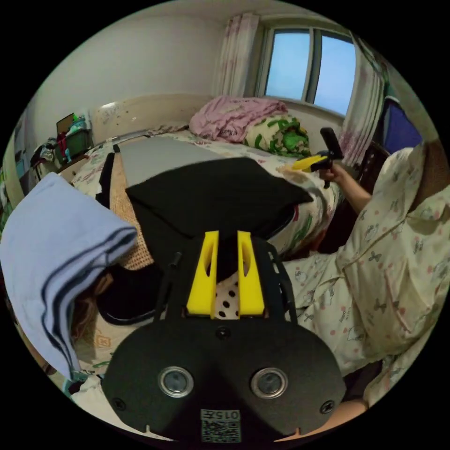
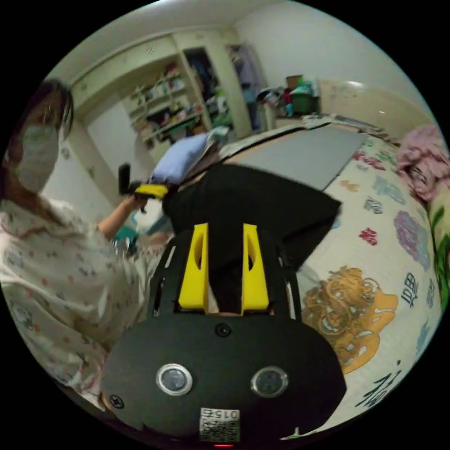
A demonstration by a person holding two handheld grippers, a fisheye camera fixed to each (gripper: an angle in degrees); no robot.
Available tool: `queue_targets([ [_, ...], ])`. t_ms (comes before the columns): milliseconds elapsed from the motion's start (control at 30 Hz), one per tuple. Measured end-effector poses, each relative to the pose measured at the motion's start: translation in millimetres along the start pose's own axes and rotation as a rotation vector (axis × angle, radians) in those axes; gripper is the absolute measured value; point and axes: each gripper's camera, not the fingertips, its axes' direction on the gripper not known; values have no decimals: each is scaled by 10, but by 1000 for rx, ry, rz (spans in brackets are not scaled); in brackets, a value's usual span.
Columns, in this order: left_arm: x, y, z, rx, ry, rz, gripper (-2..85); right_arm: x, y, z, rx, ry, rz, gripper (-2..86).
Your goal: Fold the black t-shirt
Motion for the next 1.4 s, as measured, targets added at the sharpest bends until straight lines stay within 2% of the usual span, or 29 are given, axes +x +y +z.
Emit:
queue_targets([
  [67, -192, -166, -219, 88, -5, -77, 74, 485, -50, -386, 191, 58, 187, 125],
  [200, -775, -653, -339, 161, -138, -375, 89, 1254, -140, -558, 311, 22, 397, 160],
  [433, -1512, -1464, 352, 17, -238, -607, 117, 2417, -456, -62, 202, -32, 655, 146],
  [500, -1802, -1616, 628, -79, -253, -700, 122, 2582, -548, 61, 167, -70, 671, 134],
  [600, -2032, -1703, 829, -131, -234, -781, 100, 2720, -734, 206, 79, -66, 643, 90],
  [667, -2093, -1735, 890, -142, -197, -813, 72, 2765, -822, 243, 28, -11, 606, 29],
  [833, -1981, -1936, 745, -134, -223, -765, 11, 2854, -791, 180, 79, 29, 594, 4],
  [933, -1904, -2075, 607, -108, -257, -761, 5, 2806, -841, 130, 123, 156, 576, 1],
  [1067, -1774, -2346, 634, -159, -339, -707, 11, 2662, -970, 258, 71, 281, 507, 4],
  [1267, -1410, -2715, 568, -216, -432, -631, 46, 2727, -778, 116, 210, 135, 503, 46],
  [1400, -501, -2956, 256, -141, -480, -401, 60, 2746, -614, 19, 315, 112, 547, 80],
])
